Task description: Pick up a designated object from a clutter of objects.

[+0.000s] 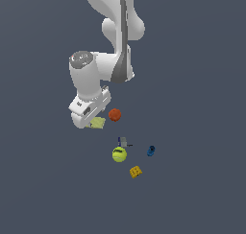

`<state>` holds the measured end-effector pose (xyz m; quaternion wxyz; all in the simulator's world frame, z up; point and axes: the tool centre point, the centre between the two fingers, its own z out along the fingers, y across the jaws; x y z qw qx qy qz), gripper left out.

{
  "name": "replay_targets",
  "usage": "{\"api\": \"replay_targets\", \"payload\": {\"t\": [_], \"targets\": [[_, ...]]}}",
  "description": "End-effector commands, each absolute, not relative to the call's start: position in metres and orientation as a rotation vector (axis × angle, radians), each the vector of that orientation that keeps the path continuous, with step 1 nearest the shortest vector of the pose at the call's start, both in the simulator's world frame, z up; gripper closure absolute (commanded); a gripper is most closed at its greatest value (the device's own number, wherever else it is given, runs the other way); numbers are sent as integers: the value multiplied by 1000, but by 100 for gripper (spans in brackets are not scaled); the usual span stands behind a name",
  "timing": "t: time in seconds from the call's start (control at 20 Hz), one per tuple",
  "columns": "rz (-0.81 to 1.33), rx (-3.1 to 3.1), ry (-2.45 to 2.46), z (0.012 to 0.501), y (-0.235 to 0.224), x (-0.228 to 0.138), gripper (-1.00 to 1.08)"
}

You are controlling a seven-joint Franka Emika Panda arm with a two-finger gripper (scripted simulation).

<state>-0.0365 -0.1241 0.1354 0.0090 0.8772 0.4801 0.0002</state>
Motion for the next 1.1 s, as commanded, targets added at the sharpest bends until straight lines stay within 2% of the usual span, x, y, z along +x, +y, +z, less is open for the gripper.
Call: {"api": "replay_targets", "payload": {"t": [0.0, 1.05], "targets": [[0, 2701, 1573, 126, -129, -42, -92], [-1, 2397, 2028, 64, -158, -85, -92]]}}
